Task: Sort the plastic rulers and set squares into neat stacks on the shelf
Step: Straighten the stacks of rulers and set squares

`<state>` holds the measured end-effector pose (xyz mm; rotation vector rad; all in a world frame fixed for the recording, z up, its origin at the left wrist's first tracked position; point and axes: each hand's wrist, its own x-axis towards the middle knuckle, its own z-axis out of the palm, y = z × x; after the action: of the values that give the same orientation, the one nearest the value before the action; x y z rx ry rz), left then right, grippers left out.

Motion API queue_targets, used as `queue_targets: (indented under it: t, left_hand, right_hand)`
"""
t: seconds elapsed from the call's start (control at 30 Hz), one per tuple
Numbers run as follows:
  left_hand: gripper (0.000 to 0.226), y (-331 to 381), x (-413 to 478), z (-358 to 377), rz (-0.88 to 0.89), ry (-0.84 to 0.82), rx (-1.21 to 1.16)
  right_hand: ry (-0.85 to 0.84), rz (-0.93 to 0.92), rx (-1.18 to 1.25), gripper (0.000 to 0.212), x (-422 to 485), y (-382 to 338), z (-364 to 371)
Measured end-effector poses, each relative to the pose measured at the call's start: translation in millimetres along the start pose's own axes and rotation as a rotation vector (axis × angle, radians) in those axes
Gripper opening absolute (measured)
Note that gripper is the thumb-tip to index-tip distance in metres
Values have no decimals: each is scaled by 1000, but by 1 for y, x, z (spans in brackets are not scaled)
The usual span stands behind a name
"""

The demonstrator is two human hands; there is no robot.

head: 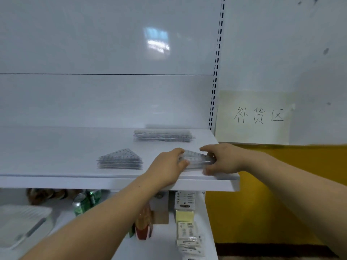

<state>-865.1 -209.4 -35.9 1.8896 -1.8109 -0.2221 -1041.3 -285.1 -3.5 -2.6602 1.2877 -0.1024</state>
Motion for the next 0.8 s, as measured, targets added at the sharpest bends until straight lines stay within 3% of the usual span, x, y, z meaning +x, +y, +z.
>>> queue_targets:
  t: [0.1,0.2,0.33,0.47,0.57,0.7,0.8]
  left_hand:
    - [64,5,-2,-2,-10,-50,28]
    - [57,6,0,-5,-11,-54,60]
    - [69,5,-3,-6,-43,-59,17]
    - [63,2,-3,-8,-41,-43,24]
    - [66,1,-6,-11,-64,-47,-48]
    - [51,2,-5,-11,-37,-16,-1]
    - [63,1,-6,-11,-51,-52,23]
  right_hand:
    - [6,14,-25,68,-1,5,0]
    - [42,-2,-43,57,-2,8,2]
    - [-1,13,2,64,-5,9,3]
    - [45,-41,-39,51,-4,7,5]
    - [8,-1,54,55,-6,15,3]
    - [35,20,47,37,-6,17,5]
    - [4,6,55,34,-6,18,3]
